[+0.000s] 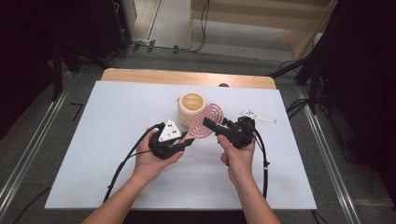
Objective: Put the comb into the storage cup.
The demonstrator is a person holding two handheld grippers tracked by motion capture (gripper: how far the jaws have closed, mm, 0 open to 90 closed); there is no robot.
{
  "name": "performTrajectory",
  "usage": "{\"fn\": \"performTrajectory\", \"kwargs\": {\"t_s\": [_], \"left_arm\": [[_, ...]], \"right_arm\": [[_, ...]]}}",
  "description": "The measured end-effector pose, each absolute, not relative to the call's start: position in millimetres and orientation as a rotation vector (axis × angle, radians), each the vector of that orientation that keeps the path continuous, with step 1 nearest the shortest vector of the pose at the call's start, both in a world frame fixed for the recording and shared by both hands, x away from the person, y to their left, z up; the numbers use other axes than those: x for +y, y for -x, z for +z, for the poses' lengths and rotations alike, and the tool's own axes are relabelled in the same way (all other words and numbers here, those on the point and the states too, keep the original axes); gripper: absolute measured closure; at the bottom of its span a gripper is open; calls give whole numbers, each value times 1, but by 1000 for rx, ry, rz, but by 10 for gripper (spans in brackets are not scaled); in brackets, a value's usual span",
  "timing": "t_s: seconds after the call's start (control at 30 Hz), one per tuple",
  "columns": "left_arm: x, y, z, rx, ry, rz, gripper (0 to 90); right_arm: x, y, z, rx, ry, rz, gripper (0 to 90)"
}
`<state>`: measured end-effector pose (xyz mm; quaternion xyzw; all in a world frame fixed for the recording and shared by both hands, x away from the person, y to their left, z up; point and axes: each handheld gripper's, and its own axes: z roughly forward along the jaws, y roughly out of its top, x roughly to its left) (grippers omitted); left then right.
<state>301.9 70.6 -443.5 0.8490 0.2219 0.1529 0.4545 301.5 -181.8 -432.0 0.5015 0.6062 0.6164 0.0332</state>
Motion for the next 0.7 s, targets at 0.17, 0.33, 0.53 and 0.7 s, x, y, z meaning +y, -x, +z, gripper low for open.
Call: {"fn": "performTrajectory", "kwargs": {"t_s": [0.17, 0.33, 0.53, 0.7], "left_arm": [[67, -300, -444, 543, -2090, 395, 704], [65, -299, -446, 539, -2088, 411, 703], [63, -298, -445, 539, -2073, 416, 703], [64, -297, -447, 526, -2061, 424, 703]], "right_arm": [[-176, -304, -435, 1853, -1597, 1899, 355], [-172, -306, -436, 1842, -1605, 1936, 417], [-171, -306, -436, 1832, -1635, 1915, 527], [-174, -306, -438, 1839, -1634, 2001, 592]]}}
